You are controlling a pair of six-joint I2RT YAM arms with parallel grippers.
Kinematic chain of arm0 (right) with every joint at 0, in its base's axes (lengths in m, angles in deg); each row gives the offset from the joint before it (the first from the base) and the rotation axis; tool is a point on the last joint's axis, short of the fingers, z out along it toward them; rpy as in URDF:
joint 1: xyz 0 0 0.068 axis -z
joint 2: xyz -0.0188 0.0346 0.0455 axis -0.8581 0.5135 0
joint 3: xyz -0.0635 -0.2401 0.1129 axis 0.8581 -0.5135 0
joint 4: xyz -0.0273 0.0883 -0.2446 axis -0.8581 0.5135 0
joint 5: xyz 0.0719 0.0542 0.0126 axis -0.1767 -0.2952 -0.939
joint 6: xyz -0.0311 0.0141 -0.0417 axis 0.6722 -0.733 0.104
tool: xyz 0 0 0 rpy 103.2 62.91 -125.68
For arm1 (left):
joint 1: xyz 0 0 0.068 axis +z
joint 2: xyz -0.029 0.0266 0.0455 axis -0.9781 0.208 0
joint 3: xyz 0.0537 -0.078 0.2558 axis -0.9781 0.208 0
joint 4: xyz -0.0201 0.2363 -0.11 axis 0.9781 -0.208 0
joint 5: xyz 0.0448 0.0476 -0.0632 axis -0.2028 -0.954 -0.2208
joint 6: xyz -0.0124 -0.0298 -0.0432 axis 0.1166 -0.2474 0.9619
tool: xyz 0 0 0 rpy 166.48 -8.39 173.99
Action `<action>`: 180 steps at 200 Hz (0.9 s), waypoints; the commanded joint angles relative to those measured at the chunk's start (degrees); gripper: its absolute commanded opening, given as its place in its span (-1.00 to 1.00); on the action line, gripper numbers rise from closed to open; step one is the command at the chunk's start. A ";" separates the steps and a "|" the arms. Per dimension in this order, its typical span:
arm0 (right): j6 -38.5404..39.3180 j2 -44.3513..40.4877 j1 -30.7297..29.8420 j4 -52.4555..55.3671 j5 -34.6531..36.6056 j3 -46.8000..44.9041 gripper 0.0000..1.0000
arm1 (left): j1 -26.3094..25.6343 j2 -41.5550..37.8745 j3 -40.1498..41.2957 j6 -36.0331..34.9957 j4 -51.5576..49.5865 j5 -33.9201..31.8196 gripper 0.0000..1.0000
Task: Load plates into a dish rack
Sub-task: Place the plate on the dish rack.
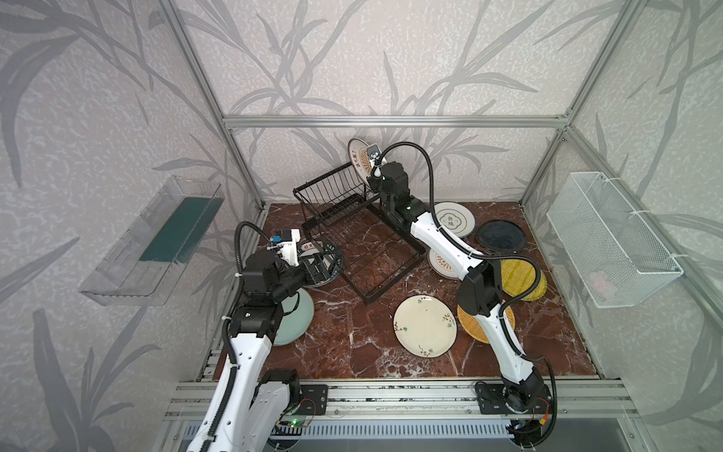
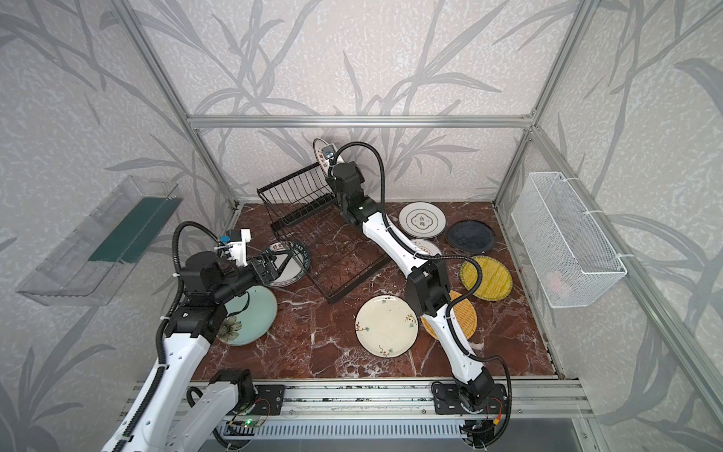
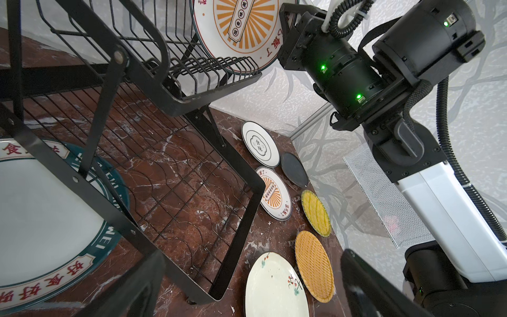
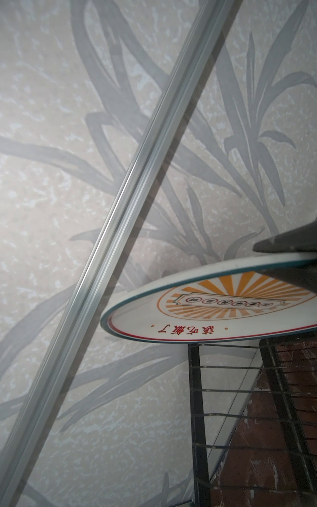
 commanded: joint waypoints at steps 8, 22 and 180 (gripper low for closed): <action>-2.11 2.17 -0.28 5.02 -0.05 6.18 -0.77 | 0.43 -0.41 0.70 0.18 1.45 0.85 0.98; -2.24 2.15 -0.32 5.29 0.03 6.76 -0.60 | 0.42 -0.42 0.72 0.19 1.56 0.92 0.98; -2.42 -3.96 0.07 7.03 0.34 5.91 0.75 | 1.51 0.59 0.86 1.65 0.98 0.00 0.98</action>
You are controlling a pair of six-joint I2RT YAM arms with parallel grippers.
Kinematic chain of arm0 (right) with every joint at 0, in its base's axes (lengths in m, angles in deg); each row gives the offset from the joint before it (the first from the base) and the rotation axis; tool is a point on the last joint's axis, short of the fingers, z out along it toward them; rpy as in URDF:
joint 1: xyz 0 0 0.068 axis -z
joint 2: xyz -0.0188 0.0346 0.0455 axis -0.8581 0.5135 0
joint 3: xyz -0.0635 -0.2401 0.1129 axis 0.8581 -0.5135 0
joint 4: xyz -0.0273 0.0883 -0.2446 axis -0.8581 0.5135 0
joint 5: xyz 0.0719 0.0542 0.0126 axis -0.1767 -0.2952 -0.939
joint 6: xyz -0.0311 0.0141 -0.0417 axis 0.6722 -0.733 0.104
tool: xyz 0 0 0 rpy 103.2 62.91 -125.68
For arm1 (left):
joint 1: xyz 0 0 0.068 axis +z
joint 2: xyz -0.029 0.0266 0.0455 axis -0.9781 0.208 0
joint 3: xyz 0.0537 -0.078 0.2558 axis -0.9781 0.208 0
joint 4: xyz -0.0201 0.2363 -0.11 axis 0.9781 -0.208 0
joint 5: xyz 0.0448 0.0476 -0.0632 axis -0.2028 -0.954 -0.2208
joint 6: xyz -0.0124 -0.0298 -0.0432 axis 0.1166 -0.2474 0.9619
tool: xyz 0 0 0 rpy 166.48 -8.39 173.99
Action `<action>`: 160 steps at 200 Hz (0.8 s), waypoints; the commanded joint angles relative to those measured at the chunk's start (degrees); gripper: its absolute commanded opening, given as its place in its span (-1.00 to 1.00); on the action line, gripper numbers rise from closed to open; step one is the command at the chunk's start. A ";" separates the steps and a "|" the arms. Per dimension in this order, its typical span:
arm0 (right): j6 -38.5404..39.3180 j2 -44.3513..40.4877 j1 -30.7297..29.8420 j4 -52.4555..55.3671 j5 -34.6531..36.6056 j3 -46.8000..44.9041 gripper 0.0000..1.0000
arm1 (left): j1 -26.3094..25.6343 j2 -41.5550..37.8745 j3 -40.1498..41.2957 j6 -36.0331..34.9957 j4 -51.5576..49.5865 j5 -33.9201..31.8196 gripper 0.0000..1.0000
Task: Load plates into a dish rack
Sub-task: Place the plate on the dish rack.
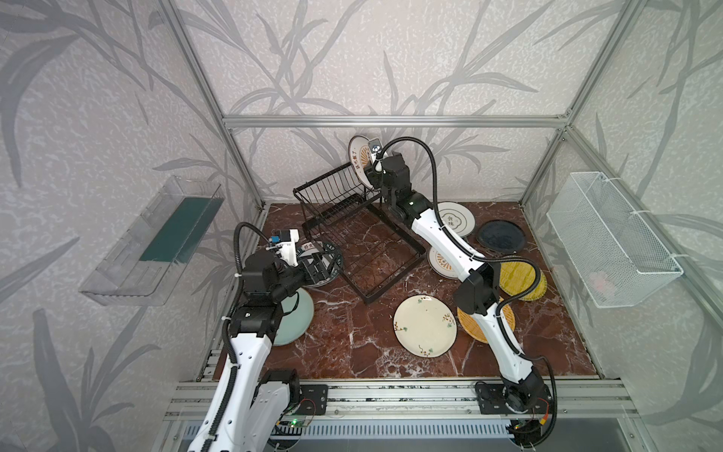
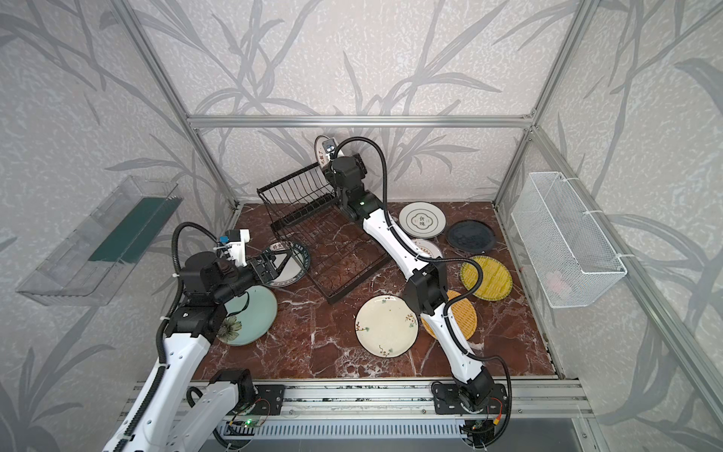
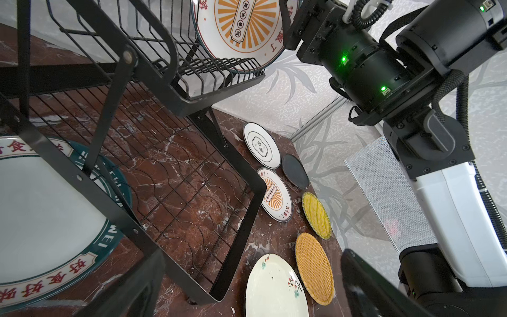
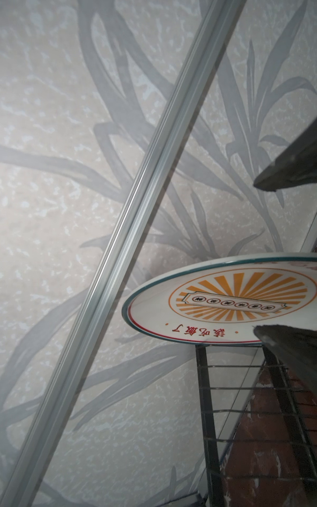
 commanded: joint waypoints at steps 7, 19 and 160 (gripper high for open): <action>-1.13 -6.72 0.05 0.24 0.26 -2.87 0.80 | 0.83 0.70 0.42 1.01 0.33 -0.14 0.98; -1.78 -9.23 -0.02 -0.46 -0.08 -6.24 0.89 | 1.00 0.97 0.28 1.23 -0.01 -0.22 0.98; -18.31 -50.89 -0.04 -5.71 -5.91 -66.81 0.98 | 13.18 -6.74 10.23 27.69 -29.82 -15.95 0.98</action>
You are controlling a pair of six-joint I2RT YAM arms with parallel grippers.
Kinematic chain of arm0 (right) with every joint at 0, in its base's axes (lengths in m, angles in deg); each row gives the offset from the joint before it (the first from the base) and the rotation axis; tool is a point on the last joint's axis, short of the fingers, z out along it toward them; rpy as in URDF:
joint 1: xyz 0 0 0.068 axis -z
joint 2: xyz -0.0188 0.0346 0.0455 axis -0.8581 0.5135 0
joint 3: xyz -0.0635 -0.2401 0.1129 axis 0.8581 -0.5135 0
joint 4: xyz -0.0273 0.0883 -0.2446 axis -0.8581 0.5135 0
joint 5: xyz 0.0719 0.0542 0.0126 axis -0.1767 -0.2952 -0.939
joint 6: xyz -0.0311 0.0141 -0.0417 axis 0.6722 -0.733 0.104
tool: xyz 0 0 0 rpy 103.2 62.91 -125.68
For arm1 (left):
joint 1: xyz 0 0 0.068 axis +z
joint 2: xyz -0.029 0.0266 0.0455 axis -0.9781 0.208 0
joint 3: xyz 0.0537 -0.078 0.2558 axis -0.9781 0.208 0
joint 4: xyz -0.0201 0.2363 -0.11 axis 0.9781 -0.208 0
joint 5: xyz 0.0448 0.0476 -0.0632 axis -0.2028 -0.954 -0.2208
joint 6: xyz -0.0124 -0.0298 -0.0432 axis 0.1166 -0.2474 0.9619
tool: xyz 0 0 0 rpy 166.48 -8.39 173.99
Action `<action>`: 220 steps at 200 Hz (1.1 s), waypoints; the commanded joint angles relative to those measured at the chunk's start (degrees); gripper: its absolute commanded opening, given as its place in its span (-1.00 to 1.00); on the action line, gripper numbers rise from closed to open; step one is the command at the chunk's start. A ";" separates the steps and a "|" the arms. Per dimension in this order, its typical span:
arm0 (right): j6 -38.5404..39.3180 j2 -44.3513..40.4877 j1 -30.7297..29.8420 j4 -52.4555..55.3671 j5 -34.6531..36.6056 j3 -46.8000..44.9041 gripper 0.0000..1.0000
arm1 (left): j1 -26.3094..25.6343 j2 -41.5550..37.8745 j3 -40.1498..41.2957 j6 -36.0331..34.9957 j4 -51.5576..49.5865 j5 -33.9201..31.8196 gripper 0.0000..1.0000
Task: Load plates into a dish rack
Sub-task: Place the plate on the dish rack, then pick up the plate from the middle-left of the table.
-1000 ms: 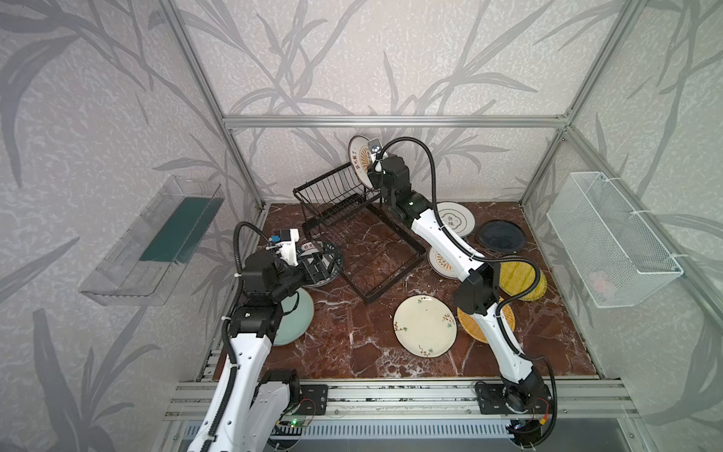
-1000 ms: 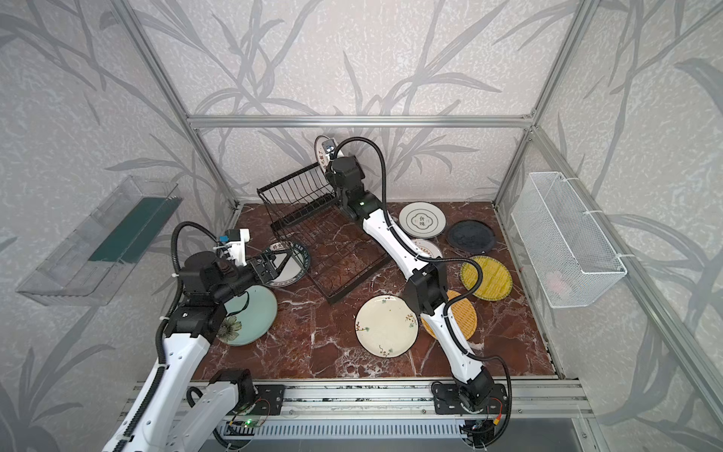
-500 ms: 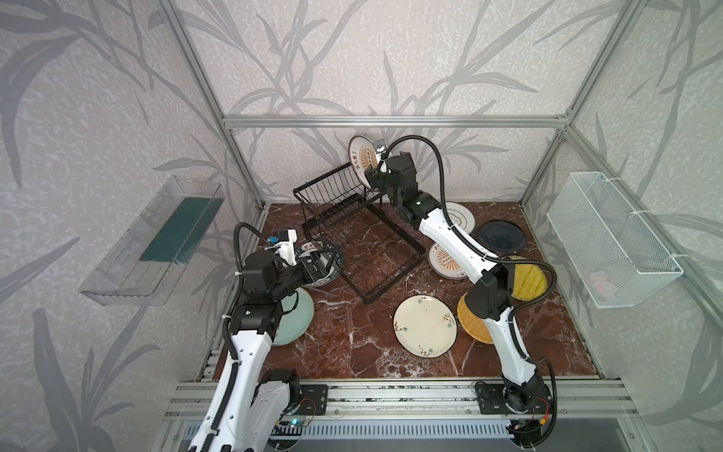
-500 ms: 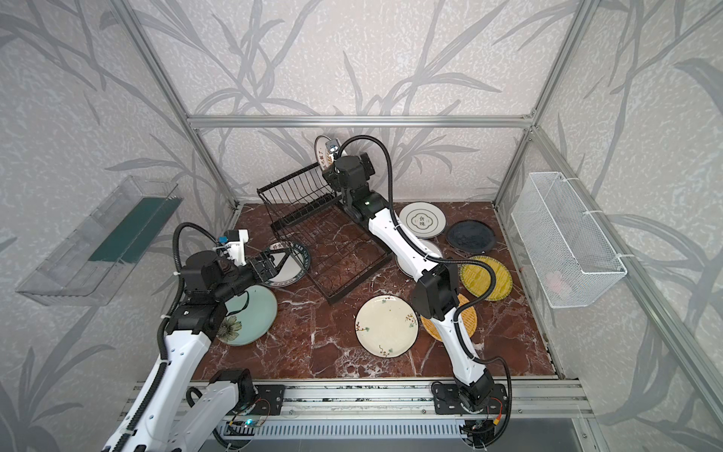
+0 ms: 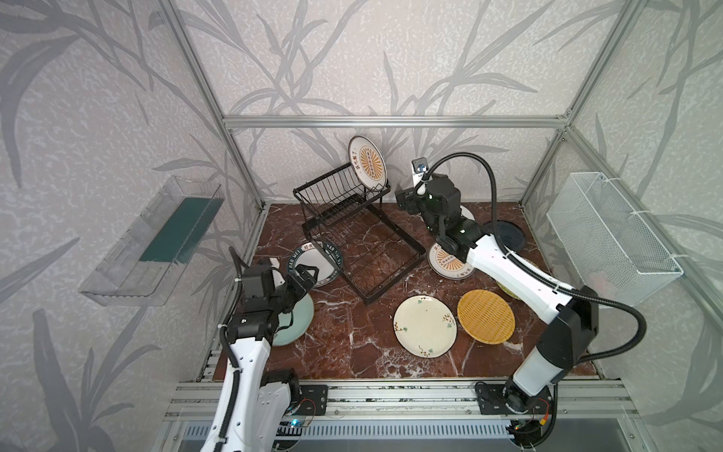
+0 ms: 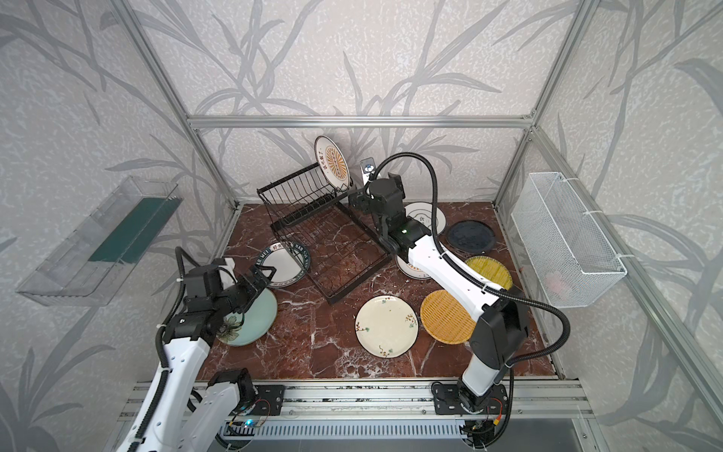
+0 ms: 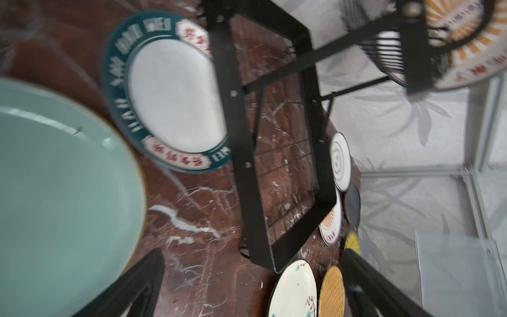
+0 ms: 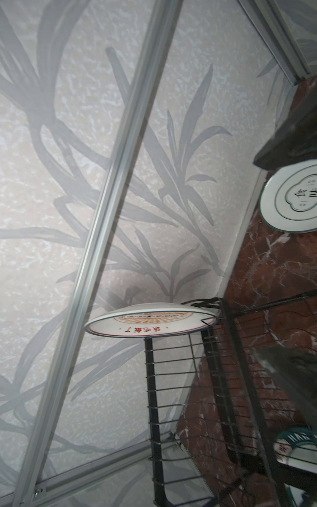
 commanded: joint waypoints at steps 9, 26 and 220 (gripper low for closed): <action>-7.99 -6.72 -0.21 2.43 -4.08 -8.53 0.98 | 5.14 -5.10 7.05 15.97 -6.92 -1.86 0.97; -9.47 -10.06 -0.21 1.89 -5.61 -13.74 0.98 | 5.45 -8.03 7.98 19.44 -10.68 -6.11 0.91; -15.68 -13.21 -2.89 6.28 -10.07 -25.23 0.98 | 0.84 -3.46 15.25 30.99 -5.78 -14.09 0.75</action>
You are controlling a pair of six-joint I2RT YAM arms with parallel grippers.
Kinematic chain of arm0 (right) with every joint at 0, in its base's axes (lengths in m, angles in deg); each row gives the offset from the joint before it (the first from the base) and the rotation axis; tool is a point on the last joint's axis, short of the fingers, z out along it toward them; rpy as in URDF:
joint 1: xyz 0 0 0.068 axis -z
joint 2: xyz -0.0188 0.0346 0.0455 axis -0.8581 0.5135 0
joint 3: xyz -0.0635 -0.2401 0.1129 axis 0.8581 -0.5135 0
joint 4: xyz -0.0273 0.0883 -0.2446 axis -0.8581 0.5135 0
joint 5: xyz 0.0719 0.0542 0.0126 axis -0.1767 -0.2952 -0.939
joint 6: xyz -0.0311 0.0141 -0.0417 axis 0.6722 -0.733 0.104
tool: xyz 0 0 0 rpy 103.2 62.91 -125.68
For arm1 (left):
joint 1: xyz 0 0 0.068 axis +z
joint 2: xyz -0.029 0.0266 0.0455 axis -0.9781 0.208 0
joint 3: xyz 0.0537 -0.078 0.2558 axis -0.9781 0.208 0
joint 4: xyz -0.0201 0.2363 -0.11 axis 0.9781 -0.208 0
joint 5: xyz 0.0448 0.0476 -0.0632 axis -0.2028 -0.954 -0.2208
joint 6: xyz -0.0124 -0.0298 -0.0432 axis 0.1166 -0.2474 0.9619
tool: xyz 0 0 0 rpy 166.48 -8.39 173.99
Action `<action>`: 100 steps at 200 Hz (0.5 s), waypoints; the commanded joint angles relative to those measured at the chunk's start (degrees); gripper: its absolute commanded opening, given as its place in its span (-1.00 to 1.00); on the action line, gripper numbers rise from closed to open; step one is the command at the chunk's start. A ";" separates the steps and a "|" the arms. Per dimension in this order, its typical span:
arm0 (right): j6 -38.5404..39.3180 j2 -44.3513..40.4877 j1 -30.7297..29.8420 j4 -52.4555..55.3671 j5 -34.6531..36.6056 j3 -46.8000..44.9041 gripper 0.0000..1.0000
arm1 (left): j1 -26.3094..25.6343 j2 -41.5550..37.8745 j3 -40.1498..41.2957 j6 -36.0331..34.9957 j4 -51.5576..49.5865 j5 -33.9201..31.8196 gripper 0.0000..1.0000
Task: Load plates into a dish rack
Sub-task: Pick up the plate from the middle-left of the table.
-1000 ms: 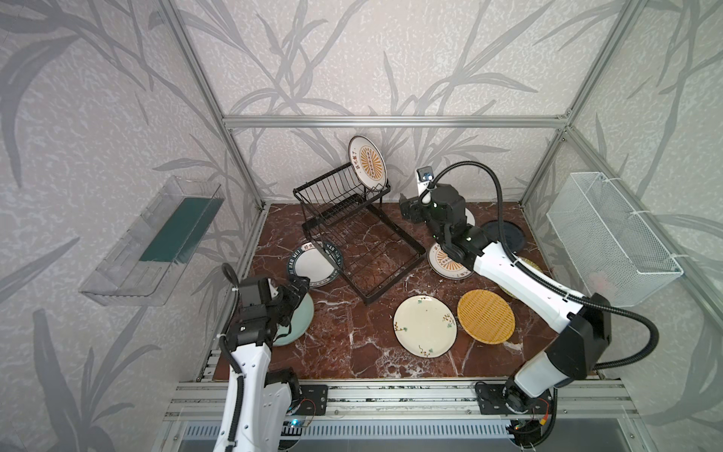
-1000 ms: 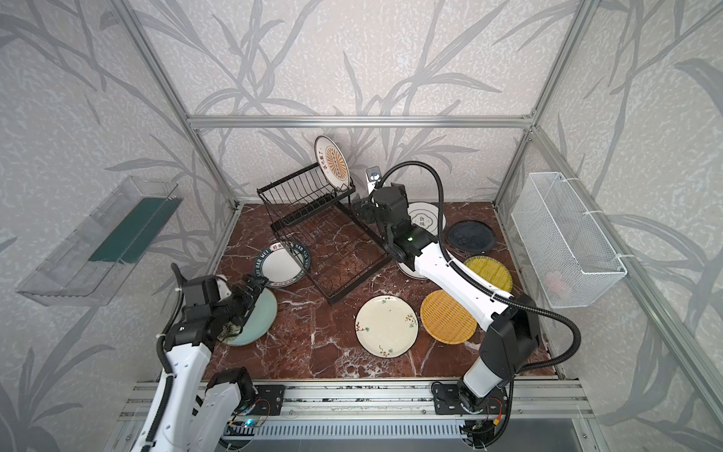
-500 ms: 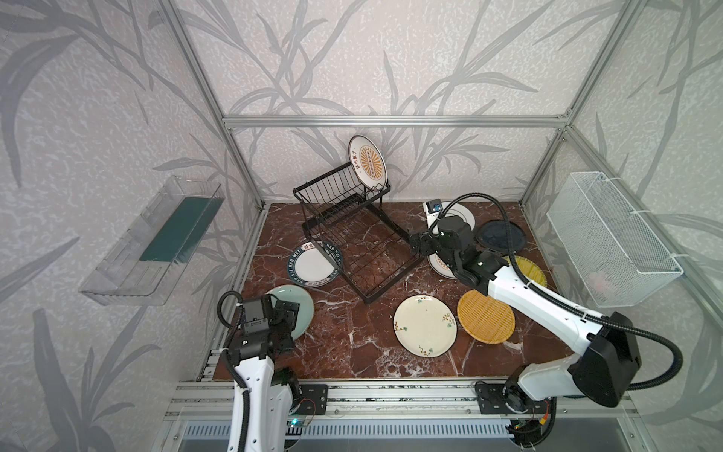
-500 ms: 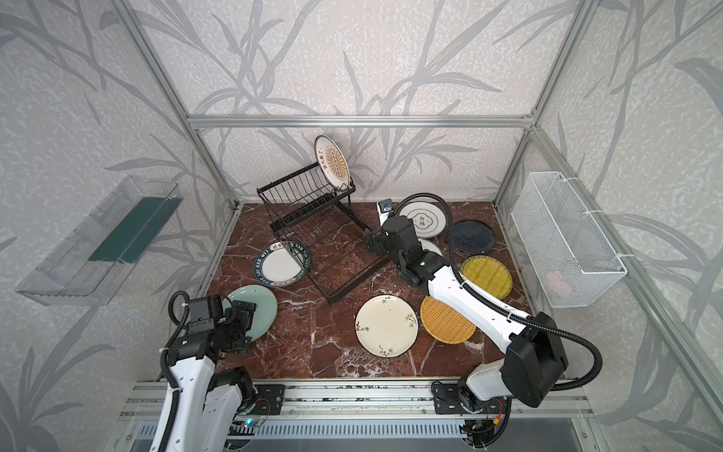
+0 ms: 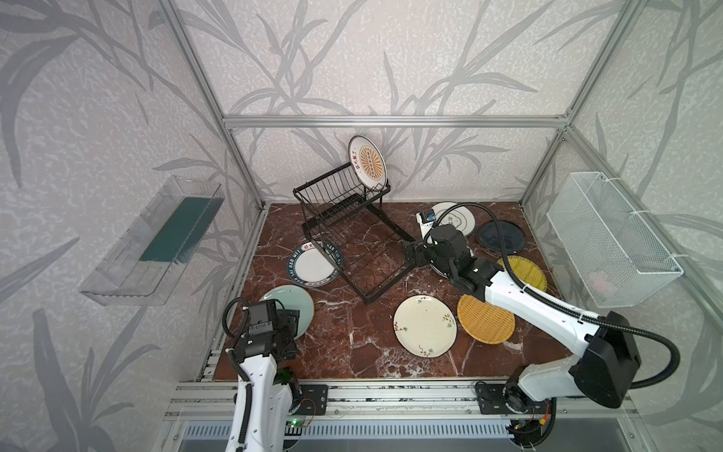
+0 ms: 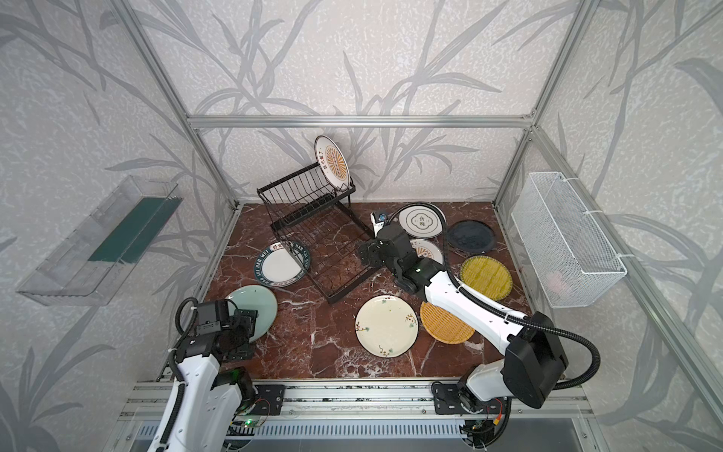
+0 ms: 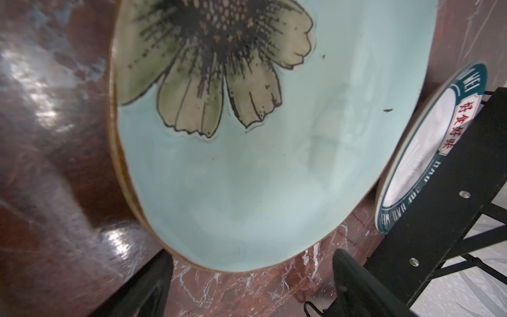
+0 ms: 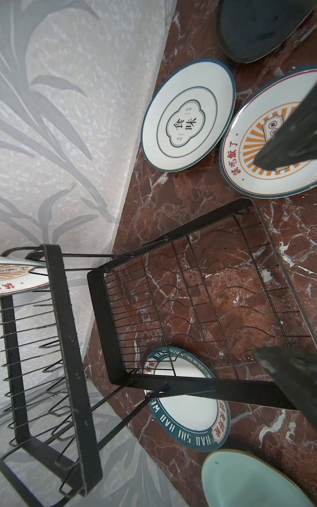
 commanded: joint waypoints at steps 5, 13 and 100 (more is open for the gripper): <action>-0.79 -0.53 -0.34 0.12 -0.20 -0.60 0.98 | -3.70 1.89 0.42 3.82 5.33 -1.91 0.74; -0.74 -0.50 -0.34 0.19 -0.21 -0.62 0.98 | -4.95 2.42 0.57 5.02 5.85 -2.84 0.73; -1.43 -1.71 -1.29 1.81 -1.51 -1.56 0.98 | -10.59 -0.62 9.85 22.40 17.72 -10.81 0.28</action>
